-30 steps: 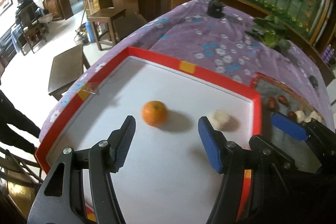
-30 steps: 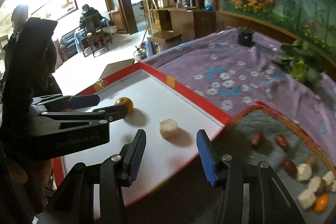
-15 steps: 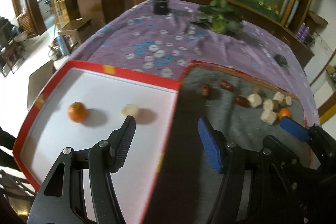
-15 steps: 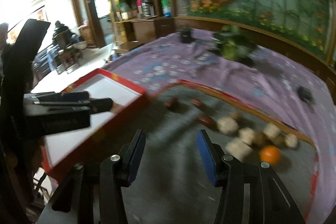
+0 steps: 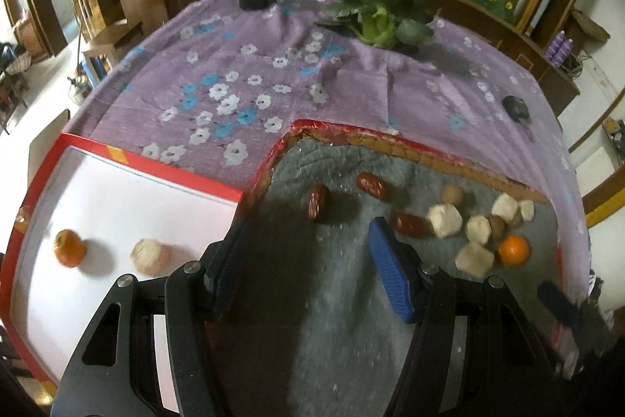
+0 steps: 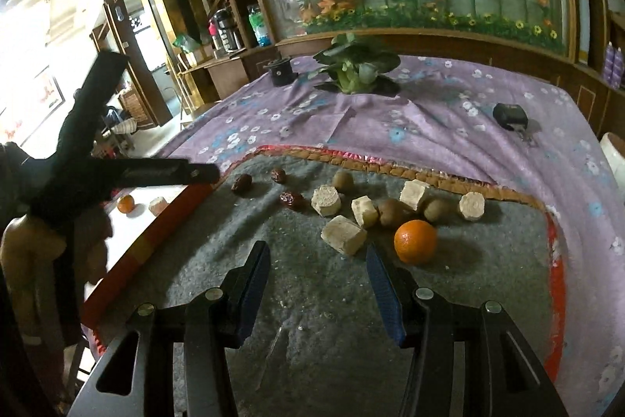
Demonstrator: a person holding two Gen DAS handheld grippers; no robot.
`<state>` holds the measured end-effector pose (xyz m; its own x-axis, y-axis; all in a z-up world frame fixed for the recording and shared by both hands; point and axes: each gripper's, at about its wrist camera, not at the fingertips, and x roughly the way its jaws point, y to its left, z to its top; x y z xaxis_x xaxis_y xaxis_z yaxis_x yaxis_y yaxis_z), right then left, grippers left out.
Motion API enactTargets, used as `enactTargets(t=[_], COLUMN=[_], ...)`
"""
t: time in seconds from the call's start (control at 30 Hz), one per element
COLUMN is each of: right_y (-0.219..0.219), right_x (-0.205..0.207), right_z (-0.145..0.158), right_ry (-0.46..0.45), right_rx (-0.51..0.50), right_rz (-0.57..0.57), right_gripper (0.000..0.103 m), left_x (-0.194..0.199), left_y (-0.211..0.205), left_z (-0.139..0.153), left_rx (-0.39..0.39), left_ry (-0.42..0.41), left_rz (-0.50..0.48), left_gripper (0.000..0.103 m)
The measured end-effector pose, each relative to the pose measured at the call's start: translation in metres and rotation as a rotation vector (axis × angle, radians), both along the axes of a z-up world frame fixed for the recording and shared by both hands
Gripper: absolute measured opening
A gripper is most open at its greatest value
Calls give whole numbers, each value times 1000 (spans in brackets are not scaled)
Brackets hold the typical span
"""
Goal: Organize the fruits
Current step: 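Move both grippers back over the fruits on the felt, then grasp a red date with the left gripper while the right gripper grasps another red date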
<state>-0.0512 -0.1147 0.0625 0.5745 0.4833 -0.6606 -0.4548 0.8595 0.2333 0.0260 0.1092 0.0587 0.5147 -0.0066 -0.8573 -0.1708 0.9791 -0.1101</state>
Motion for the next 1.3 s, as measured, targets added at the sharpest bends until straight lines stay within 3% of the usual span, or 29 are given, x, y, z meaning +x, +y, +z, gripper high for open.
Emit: enactTargets(t=[0.1,0.37,0.4,0.47,0.57,0.63,0.93,1.1,1.3], right_y=[2,7,8,10,14,18,64,94,114], right_x=[4,7,8,9,13,16,46,69,90], right_z=[-4,-7,-7,-7,-7,-7,-17,-25,-44], right_ry=[10,13,13,9,9,6,25,-30,-9], right_rx=[10,22,22,23,17,11,-21,-165,-347], right_rz=[8,39,41,48,58,71,210,269,383], right_gripper=[50,50,50,50,50,50,48,44,34], left_x=[18,40,41,44,45,42,-1,-23,-32], left_y=[1,4,3,-1,-1,4,15,23,26], left_z=[-10,-31,-33,-38,-43,-41,-7,4,5], left_rx=[-40,-32,-33,-22,12,-20,6,6,-20], left_ry=[47,99,101,106,101,92,-11,-40,-44], left_rz=[-18,-40,-48,-70,-71,-64,-55,-53,-66], left_gripper=[62,60,57,31,15,15,15,15,15])
